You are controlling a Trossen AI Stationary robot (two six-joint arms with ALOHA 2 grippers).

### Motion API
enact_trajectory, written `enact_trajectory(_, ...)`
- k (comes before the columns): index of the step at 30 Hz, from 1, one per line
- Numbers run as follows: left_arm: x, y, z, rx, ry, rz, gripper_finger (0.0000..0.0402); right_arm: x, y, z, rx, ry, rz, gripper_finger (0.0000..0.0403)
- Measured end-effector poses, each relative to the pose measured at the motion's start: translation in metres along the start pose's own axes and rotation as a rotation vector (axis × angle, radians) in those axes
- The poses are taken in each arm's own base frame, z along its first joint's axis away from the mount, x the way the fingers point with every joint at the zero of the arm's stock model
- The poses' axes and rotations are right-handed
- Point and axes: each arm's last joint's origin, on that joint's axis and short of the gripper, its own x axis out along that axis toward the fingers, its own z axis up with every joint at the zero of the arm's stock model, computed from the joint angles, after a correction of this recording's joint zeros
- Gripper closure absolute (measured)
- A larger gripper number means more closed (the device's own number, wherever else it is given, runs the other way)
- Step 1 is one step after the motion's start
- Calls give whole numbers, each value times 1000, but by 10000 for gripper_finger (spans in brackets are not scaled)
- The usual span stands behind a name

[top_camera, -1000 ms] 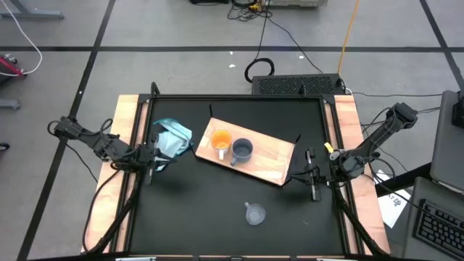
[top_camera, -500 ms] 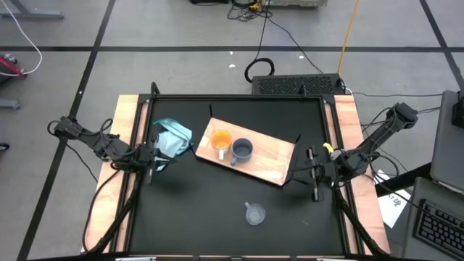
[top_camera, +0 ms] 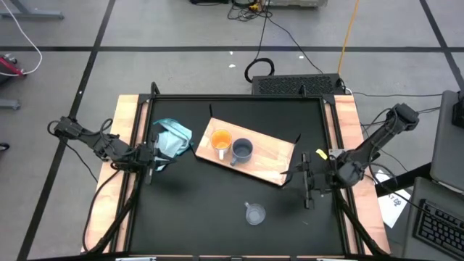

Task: Stack small to large cups/mugs on shelf
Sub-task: Put the transparent cup on the shelf

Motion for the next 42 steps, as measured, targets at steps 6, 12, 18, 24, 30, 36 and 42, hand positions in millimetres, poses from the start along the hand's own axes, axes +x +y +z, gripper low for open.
enact_trajectory(6,0,0,0,-4,0,0,389,13,2,19,79,137,-113,187)
enact_trajectory(12,0,0,0,-6,0,0,389,22,5,39,195,166,-114,176)
enact_trajectory(18,0,0,0,-7,0,0,389,35,14,48,211,176,-87,174)
enact_trajectory(24,0,0,0,-10,0,0,389,45,22,53,266,260,-92,174)
enact_trajectory(30,0,0,0,-33,1,0,389,54,30,54,344,384,-71,174)
enact_trajectory(36,0,0,0,-33,0,0,389,64,37,46,441,554,-69,174)
enact_trajectory(42,0,0,0,-33,0,0,389,74,31,28,590,711,-91,174)
